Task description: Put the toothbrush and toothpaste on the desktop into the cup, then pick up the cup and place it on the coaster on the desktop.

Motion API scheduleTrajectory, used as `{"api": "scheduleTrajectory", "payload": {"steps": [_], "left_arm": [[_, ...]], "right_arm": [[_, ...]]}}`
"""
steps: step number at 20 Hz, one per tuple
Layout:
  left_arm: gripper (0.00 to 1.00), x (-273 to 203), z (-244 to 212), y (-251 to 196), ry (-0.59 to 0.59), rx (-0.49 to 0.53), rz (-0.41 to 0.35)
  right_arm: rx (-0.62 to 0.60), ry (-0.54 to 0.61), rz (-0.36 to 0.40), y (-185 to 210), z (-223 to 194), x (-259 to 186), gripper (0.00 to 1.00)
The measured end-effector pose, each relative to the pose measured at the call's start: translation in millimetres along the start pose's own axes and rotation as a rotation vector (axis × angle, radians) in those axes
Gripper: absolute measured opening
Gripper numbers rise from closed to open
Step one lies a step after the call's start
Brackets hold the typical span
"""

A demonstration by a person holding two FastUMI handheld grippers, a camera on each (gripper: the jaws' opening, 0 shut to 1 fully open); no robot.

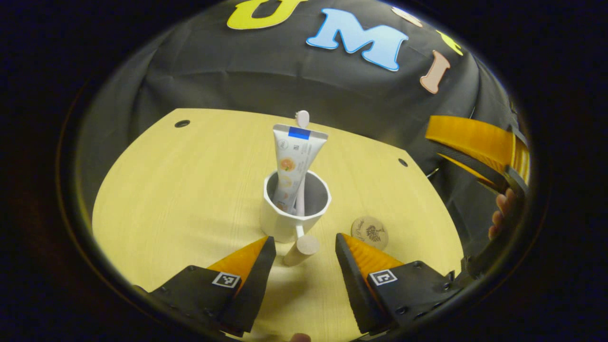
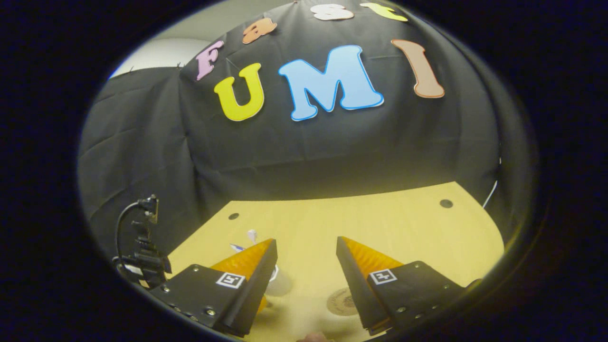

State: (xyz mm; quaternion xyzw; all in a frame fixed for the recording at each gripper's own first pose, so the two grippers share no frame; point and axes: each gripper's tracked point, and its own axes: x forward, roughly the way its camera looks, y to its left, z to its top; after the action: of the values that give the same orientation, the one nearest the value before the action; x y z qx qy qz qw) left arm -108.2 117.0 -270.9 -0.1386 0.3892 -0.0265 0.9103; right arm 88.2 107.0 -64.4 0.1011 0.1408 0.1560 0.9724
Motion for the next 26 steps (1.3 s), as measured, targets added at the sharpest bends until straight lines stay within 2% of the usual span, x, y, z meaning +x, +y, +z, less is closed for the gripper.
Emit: {"api": "scheduleTrajectory", "payload": {"steps": [8,10,15,20,21,22,23,26], "left_arm": [[0.83,21,-2,-5,0.09,-0.004,0.028],[0.83,27,-6,1,0.129,-0.005,0.063],[0.83,39,-12,9,0.225,-0.078,0.087],[0.83,47,-14,12,0.276,-0.056,0.113],[0.68,47,-16,11,0.286,-0.056,0.114],[0.6,48,-17,10,0.293,-0.057,0.114],[0.58,48,-17,10,0.295,-0.057,0.116],[0.55,52,-18,11,0.309,-0.049,0.125]], "right_arm": [[-0.081,-0.037,-0.104,-42,11,-44,0.79],[-0.097,-0.039,-0.127,-51,13,-51,0.8],[-0.112,-0.001,-0.163,-65,-4,-65,0.8],[-0.108,0.041,-0.178,-73,-19,-71,0.8],[-0.103,0.044,-0.181,-75,-21,-72,0.8],[-0.097,0.049,-0.183,-77,-22,-72,0.77],[-0.09,0.052,-0.185,-78,-23,-73,0.8],[-0.082,0.061,-0.192,-80,-23,-74,0.8]]}}
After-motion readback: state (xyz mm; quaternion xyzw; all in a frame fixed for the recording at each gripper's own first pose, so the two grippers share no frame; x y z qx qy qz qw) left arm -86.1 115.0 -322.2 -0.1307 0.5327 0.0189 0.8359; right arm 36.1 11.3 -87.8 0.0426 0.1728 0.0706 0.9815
